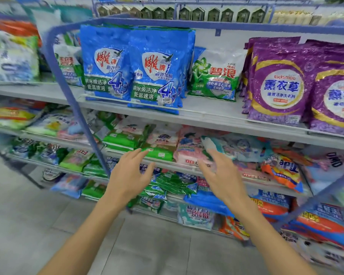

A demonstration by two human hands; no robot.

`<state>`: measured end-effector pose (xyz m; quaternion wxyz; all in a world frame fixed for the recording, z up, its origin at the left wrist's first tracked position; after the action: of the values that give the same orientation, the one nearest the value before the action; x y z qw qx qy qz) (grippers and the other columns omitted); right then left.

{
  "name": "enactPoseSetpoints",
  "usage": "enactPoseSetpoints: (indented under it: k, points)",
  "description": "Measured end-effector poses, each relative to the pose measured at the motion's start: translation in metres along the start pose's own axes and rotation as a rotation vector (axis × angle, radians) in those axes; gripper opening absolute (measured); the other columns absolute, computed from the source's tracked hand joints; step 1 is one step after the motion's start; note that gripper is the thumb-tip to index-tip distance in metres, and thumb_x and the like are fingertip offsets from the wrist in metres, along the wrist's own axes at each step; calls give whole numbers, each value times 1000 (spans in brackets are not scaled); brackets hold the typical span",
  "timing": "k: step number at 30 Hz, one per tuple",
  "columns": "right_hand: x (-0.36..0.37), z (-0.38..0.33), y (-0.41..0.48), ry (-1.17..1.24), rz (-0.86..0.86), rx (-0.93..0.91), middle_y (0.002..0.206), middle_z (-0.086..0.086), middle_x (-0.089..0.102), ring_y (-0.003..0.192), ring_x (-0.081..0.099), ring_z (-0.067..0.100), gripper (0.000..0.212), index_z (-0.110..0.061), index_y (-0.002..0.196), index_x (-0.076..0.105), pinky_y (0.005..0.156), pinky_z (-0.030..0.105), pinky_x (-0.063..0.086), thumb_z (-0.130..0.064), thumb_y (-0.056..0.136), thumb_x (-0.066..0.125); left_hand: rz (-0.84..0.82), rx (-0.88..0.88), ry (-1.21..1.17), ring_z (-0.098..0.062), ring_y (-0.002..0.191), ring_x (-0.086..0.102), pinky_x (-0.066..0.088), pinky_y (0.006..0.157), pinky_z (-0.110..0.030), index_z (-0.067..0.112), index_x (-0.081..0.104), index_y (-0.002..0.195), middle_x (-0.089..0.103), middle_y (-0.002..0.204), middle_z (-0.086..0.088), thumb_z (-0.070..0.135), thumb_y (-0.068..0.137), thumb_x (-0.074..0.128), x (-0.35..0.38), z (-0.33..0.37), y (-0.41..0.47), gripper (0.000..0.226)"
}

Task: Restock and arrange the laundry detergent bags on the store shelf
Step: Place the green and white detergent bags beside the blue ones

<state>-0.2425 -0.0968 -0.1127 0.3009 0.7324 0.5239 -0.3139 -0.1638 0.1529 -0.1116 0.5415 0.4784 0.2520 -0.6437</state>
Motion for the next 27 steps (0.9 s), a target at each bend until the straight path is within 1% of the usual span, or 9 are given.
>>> enactPoseSetpoints:
  k: [4,7,9,11,13,16,21,25,27]
  points:
    - [35,-22,-2,6,-43,-19,159,-4,44,146,37,14,58,-24,152,44,120,36,31,-54,103,47,16,-46,-12,-22,139,48,41,115,-43,15,58,142,57,146,-3,56,95,49,-15,-36,-17,62]
    - [68,-42,-4,15,-102,-21,160,-6,41,147,35,12,63,-24,155,41,121,35,30,-57,102,46,29,-107,-9,-22,140,46,40,113,-41,16,59,142,56,147,-2,48,97,57,-28,-74,-30,55]
    - [91,-57,-4,6,-138,-16,161,-6,40,148,35,13,65,-23,155,40,121,37,32,-59,102,45,25,-130,3,-20,137,48,42,111,-39,16,60,140,58,145,0,46,97,58,-35,-101,-38,52]
    - [114,-75,-4,-8,-172,-9,157,-4,44,143,41,15,62,-23,153,42,116,38,38,-59,102,45,26,-149,0,-22,134,51,43,109,-37,13,62,138,61,141,-2,39,97,63,-45,-129,-44,49]
    - [139,-95,-4,-22,-200,-5,153,-3,48,138,45,15,60,-22,150,44,111,37,41,-58,103,44,42,-187,-13,-23,132,53,42,108,-37,11,63,136,62,139,-4,36,95,66,-58,-161,-51,48]
    - [176,-126,-4,-18,-231,-3,158,-5,43,144,40,14,63,-22,154,40,115,36,37,-58,103,44,42,-225,-14,-21,136,51,44,112,-40,16,60,140,59,143,-1,45,96,62,-71,-212,-59,53]
    - [235,-176,-3,-15,-280,-3,160,-5,41,145,39,14,63,-23,157,36,115,36,35,-56,103,45,68,-248,-43,-16,130,55,48,106,-37,18,61,138,63,139,5,47,96,60,-88,-277,-60,51]
    - [272,-212,8,3,-281,-15,161,-8,39,146,37,11,65,-24,157,36,117,36,34,-58,102,46,52,-271,-64,-19,125,58,52,101,-40,18,62,135,66,134,3,58,93,47,-92,-319,-50,60]
    - [287,-227,14,6,-291,-21,160,-7,40,146,37,11,65,-24,157,37,117,36,33,-58,102,46,39,-279,-69,-20,128,57,52,103,-42,16,61,136,64,135,1,58,93,48,-91,-334,-44,61]
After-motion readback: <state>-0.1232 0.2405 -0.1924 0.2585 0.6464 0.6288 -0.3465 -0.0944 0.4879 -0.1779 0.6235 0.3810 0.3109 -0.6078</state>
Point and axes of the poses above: each hand's wrist, its own y-axis towards the middle knuckle, its own x-axis out of the palm, z = x × y, the point moved 10 cm from there along y, towards the middle knuckle
